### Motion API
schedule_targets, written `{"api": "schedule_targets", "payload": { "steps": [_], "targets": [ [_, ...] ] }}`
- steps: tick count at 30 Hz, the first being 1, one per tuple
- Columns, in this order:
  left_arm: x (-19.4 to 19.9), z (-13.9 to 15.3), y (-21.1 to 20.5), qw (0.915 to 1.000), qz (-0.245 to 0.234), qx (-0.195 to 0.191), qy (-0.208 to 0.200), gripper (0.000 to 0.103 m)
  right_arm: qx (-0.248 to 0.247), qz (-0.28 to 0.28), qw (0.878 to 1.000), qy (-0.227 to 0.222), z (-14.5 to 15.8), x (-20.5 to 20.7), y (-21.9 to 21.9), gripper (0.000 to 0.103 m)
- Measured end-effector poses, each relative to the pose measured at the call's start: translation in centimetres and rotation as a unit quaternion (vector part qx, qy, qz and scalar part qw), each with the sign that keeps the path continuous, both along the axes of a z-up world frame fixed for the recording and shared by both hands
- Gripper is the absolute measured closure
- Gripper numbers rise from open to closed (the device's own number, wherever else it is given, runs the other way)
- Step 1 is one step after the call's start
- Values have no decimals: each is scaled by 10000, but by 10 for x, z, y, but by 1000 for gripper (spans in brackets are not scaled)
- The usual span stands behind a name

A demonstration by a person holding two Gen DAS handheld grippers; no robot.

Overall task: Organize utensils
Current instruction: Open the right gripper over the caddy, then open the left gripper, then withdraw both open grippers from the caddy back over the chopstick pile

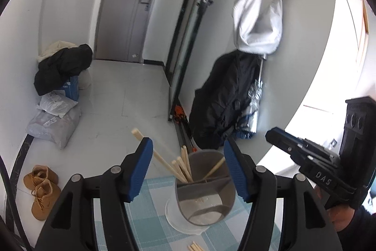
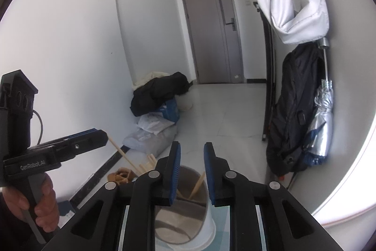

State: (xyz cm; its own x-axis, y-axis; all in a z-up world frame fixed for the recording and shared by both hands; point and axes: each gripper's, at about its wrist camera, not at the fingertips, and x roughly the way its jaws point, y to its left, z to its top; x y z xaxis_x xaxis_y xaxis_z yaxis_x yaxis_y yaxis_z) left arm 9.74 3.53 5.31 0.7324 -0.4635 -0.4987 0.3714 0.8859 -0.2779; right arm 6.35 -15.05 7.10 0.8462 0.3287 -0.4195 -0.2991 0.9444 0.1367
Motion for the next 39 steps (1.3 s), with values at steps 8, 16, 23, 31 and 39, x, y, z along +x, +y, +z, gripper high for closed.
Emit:
{"api": "schedule_targets", "payload": {
  "steps": [8, 16, 23, 31, 39],
  "targets": [
    [-10, 1, 21, 9989, 438, -120, -101, 45, 88, -212, 9997, -6, -3, -22, -16, 82],
    [32, 1, 51, 9897, 1095, -820, 417, 45, 123, -305, 9994, 69, -9, -30, -28, 80],
    [48, -13, 35, 9878, 701, -1081, 870, 98, 224, -328, 9990, 192, -20, -32, -34, 80],
    [41, -23, 7, 9921, 347, -709, 980, 100, 266, -334, 9985, 330, -33, -33, -38, 80],
    [27, -20, -15, 9959, 263, 95, 862, 86, 269, -333, 9982, 408, -39, -44, -36, 79]
  ]
}}
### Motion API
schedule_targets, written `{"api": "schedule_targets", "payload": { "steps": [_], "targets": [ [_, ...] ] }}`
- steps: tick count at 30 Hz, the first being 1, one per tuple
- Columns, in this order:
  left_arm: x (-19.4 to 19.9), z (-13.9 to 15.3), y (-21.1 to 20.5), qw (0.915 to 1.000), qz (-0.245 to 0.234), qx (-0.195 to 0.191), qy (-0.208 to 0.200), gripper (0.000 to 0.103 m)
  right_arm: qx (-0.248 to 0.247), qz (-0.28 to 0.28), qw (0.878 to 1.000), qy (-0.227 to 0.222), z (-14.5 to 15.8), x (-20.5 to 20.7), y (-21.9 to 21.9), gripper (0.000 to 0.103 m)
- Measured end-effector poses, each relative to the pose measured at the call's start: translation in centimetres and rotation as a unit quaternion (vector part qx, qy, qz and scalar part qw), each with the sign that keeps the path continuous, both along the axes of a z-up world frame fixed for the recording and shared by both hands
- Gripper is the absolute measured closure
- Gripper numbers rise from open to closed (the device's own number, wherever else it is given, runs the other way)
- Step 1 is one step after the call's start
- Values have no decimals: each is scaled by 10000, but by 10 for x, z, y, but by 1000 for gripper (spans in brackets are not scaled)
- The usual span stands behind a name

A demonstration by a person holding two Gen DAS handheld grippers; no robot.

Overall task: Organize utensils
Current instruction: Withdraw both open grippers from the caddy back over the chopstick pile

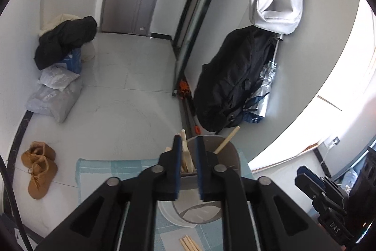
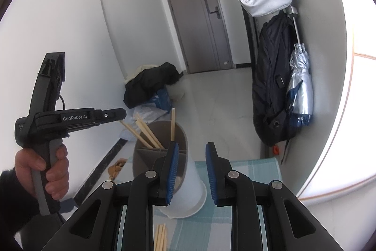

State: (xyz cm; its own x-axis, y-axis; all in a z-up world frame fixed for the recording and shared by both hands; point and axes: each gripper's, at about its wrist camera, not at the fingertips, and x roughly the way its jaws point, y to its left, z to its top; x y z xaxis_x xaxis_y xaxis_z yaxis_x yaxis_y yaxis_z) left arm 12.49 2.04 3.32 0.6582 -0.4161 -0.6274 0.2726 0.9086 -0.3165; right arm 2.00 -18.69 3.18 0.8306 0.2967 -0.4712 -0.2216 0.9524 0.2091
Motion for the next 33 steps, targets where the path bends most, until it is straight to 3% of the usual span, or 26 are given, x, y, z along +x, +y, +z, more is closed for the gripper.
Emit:
{"api": "schedule_targets", "payload": {
  "steps": [4, 9, 12, 18, 24, 33],
  "targets": [
    [-15, 10, 15, 9990, 384, -73, -237, 38, -3, 7, 10000, 40, -1, -7, 2, 79],
    [-40, 15, 26, 9967, 688, -15, -419, 35, 6, -2, 10000, 24, 0, -18, 6, 72],
    [-55, 12, 28, 9947, 924, 93, -435, 24, 7, 33, 10000, 39, -1, -26, 10, 66],
    [-75, -5, 24, 9894, 1367, 299, -390, 18, -33, 51, 10000, 28, -6, -40, 16, 39],
    [-93, -21, 16, 9846, 1565, 716, -297, 17, -255, -43, 9996, 147, -20, -50, 22, 36],
    [-112, -41, 8, 9803, 1701, 966, -268, 17, -225, -35, 9991, 360, -43, -59, 21, 27]
  ]
}}
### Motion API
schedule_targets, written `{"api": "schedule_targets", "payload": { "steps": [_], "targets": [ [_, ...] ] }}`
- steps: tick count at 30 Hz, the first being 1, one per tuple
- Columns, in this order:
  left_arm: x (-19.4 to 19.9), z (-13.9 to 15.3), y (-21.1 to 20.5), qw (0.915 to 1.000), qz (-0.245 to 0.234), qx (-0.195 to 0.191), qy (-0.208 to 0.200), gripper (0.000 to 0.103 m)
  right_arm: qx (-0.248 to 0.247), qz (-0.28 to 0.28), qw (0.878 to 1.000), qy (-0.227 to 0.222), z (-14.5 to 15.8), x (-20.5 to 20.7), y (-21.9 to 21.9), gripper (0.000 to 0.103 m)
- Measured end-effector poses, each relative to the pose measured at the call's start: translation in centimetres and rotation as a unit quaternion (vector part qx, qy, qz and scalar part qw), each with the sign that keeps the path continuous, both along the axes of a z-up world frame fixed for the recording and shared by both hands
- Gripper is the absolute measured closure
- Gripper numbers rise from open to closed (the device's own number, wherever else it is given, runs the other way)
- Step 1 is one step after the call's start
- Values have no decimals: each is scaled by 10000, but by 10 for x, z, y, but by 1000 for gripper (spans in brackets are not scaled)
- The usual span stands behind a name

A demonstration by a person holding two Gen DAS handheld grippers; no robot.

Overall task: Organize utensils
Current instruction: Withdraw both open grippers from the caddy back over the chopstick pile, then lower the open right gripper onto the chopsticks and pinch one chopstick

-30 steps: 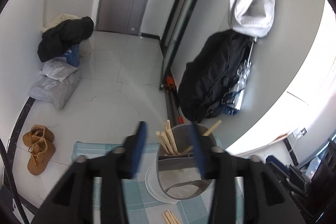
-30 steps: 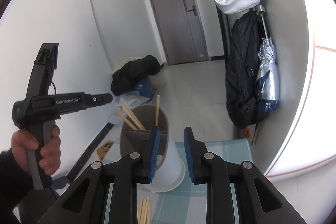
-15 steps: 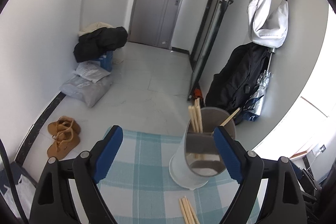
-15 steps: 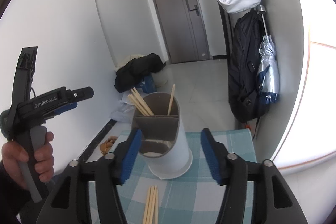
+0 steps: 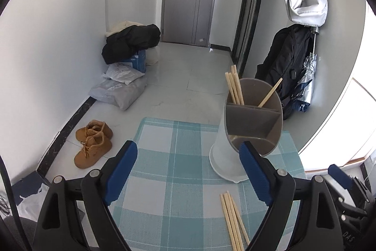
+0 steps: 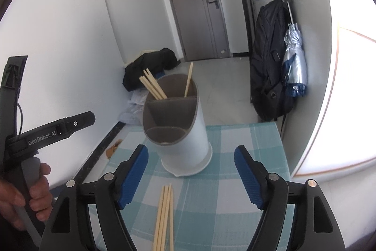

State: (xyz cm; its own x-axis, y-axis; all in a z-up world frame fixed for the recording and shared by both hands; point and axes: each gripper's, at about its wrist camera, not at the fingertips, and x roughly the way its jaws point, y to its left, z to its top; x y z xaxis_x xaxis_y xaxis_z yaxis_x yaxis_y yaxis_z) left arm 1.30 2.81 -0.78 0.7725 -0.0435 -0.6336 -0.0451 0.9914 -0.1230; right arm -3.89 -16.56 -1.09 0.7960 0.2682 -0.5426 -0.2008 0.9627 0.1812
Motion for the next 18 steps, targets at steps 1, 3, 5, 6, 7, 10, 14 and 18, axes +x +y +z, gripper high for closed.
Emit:
{"api": "schedule_targets", "payload": {
  "steps": [1, 3, 5, 6, 7, 10, 14, 18],
  "targets": [
    [1, -4, 0, 10000, 12, -18, 55, 17, -8, 9, 10000, 61, -3, 0, 1, 27],
    [2, -11, 1, 9999, 37, -39, 91, 17, -57, 24, 9997, 255, -11, 2, 3, 27],
    [2, -17, 2, 9999, 60, -13, 100, 17, -128, 2, 9993, 347, -17, 0, 5, 27],
    [3, -22, 3, 9999, 28, -35, 157, 17, -176, 6, 9991, 389, -20, 0, 6, 27],
    [4, -26, 4, 9997, -19, -78, 226, 17, -206, 8, 9990, 407, -22, -1, 6, 27],
    [5, -40, 7, 9993, -52, -74, 367, 17, -317, 10, 9982, 508, -29, 0, 8, 27],
    [11, -49, 12, 9992, 73, 137, 371, 17, -467, 15, 9958, 784, -44, 5, 13, 27],
    [17, -48, 17, 9993, 103, 171, 326, 17, -656, 96, 9926, 1018, -59, 10, 23, 27]
  ]
}}
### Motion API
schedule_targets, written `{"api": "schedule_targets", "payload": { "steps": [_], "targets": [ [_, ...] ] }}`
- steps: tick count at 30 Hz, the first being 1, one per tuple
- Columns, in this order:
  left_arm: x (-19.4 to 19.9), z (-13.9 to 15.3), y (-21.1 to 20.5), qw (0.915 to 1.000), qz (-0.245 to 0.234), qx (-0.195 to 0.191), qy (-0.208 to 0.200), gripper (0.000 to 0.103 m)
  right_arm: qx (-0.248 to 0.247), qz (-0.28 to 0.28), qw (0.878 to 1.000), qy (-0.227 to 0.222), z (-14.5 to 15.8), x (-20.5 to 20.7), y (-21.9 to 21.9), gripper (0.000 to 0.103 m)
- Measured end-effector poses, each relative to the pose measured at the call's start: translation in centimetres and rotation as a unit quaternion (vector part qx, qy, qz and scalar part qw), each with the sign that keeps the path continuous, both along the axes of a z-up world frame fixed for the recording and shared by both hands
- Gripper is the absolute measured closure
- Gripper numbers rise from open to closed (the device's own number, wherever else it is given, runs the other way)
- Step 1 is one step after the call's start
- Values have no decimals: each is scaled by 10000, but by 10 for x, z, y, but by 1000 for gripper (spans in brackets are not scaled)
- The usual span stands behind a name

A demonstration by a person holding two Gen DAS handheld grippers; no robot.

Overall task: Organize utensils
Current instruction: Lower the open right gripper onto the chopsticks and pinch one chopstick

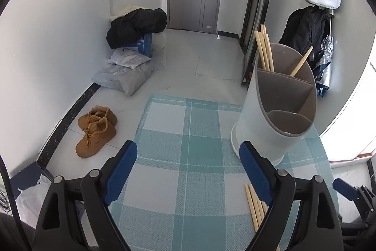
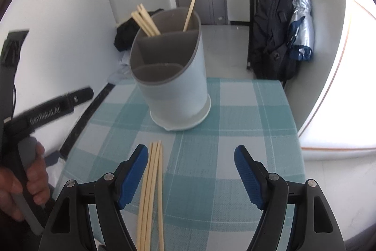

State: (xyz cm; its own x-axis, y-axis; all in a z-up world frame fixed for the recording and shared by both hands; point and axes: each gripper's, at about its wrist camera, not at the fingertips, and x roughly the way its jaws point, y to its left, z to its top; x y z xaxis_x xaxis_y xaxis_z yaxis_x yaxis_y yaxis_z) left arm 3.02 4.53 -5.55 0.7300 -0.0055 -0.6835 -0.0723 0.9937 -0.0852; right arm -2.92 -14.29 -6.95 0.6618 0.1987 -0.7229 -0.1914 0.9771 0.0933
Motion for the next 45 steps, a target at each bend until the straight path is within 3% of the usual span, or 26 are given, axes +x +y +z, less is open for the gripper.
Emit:
{"api": "schedule_targets", "payload": {
  "steps": [13, 18, 21, 28, 36, 42, 45],
  "targets": [
    [12, -7, 30, 9978, 373, -404, 373, 17, -680, 512, 9931, 806, -36, 21, 26, 30],
    [14, -8, 45, 9948, 579, -674, 498, 17, -1080, 876, 9855, 975, -51, 25, 45, 37],
    [16, -11, 54, 9921, 720, -844, 591, 17, -1128, 1031, 9820, 1109, -60, 26, 53, 49],
    [20, -14, 64, 9890, 919, -927, 694, 17, -1446, 1109, 9749, 1280, -71, 29, 64, 63],
    [22, -13, 70, 9886, 937, -897, 759, 17, -1538, 1248, 9723, 1238, -71, 43, 71, 67],
    [19, -15, 79, 9890, 1048, -783, 694, 17, -1401, 1538, 9727, 1029, -72, 54, 87, 97],
    [19, -19, 78, 9898, 1023, -678, 728, 17, -1272, 1559, 9745, 990, -73, 59, 86, 99]
  ]
}}
